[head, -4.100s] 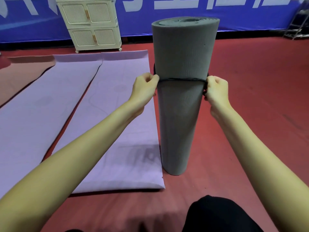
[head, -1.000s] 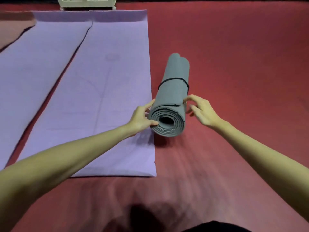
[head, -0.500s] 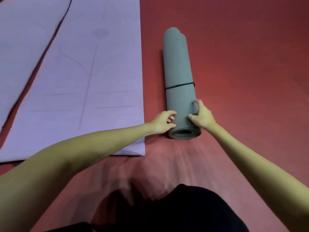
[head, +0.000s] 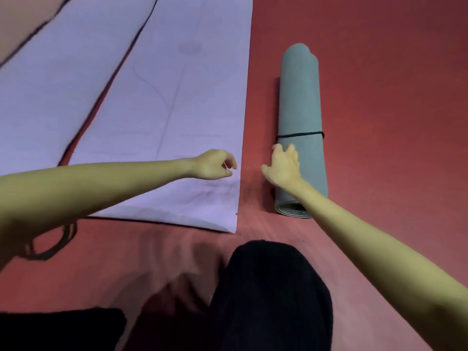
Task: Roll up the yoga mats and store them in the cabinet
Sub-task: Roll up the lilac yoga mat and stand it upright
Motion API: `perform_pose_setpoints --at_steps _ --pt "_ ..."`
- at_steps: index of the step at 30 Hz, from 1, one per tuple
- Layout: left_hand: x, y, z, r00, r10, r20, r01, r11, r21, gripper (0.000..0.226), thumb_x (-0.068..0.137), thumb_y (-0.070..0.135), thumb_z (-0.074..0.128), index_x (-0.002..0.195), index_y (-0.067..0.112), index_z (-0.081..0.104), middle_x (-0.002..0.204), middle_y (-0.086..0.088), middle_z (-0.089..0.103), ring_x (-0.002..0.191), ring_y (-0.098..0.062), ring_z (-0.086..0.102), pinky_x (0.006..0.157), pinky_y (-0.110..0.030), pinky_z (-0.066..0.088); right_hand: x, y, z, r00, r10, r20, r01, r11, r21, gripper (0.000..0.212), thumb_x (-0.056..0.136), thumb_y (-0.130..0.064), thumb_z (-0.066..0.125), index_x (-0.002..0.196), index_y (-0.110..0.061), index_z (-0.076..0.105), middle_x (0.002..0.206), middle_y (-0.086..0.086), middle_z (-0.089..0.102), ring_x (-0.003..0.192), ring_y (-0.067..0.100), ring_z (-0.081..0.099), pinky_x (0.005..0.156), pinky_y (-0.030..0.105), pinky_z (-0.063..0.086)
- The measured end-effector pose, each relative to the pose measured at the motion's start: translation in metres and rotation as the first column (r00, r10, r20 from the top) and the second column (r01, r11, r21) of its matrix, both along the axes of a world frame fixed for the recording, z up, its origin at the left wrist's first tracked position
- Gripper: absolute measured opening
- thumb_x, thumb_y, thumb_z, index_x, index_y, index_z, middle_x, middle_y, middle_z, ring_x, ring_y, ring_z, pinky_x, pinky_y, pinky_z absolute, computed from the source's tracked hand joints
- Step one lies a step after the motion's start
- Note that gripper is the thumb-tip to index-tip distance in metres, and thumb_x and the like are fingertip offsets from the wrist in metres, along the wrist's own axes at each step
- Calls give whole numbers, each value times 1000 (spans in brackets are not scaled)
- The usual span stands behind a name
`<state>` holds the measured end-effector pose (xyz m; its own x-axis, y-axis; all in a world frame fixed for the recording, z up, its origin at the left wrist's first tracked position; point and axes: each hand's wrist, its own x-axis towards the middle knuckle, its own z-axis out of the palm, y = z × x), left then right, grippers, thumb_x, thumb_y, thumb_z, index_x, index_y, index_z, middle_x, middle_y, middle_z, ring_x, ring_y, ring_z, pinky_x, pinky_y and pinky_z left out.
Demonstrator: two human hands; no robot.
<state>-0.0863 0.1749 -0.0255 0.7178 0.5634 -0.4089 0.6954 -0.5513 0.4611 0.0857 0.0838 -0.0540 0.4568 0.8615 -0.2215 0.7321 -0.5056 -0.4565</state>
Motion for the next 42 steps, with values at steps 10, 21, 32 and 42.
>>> perform_pose_setpoints --at_steps 10,21,32,42 --pt "-189 59 -7 997 -3 -73 7 999 47 18 92 12 58 106 10 68 107 -1 66 96 -13 61 74 -11 40 -127 63 6 865 498 -67 -498 867 17 43 89 -12 56 131 -6 49 139 18 34 110 29 50 93 30 39" --pt "-336 101 -44 1000 3 -17 -6 981 -193 15 93 23 61 92 12 72 88 0 72 83 -17 67 83 -26 49 -234 55 -18 766 636 -91 -643 759 -105 26 99 -29 49 112 -12 63 110 10 60 97 23 58 89 39 47" --pt "-412 105 -66 998 -16 56 25 986 -167 14 90 6 63 99 13 72 100 -1 72 93 -17 64 90 -27 45 -250 16 -24 810 586 8 -578 801 -156 10 87 -14 56 83 -23 58 80 -3 66 73 23 61 71 40 51" --pt "-421 73 -119 924 -74 374 -149 834 532 4 89 5 60 90 5 64 95 -12 59 87 -33 53 78 -43 45 -284 0 -91 791 340 509 -522 809 270 21 85 -3 43 93 1 62 97 18 61 81 36 55 69 41 41"
